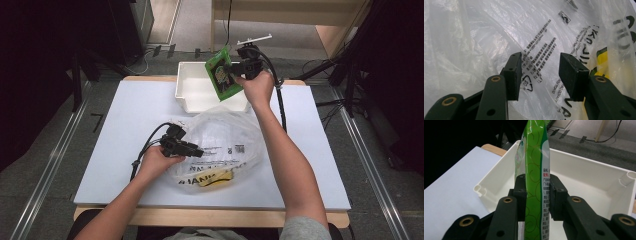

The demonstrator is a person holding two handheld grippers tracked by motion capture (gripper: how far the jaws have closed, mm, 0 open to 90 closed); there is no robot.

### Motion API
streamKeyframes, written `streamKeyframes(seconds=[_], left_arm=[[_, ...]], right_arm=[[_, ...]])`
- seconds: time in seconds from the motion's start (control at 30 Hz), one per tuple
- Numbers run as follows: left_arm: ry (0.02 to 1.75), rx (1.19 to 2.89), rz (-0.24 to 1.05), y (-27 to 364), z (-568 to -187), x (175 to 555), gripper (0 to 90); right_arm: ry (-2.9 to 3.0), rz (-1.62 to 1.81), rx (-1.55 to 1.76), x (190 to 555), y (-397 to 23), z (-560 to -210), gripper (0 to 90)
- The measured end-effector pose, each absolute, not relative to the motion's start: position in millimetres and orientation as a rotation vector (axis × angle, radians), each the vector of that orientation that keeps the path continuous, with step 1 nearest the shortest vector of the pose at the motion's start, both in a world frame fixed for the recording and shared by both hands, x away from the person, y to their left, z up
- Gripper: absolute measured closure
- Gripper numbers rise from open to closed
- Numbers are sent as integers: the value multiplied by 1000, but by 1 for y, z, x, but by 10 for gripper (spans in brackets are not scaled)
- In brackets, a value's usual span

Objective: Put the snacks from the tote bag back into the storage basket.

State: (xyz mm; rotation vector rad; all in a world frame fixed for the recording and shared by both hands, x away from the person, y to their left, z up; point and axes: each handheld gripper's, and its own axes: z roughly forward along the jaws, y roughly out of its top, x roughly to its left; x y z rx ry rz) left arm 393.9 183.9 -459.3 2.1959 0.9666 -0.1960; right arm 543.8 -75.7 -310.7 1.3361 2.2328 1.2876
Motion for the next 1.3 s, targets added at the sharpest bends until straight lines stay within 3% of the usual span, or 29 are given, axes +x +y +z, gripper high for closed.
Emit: streamKeyframes(seconds=[1.3], left_arm=[[938, 2161, -173, 188, -448, 391, 551]], right_arm=[[2170, 1219, 1453, 603, -62, -325, 737]])
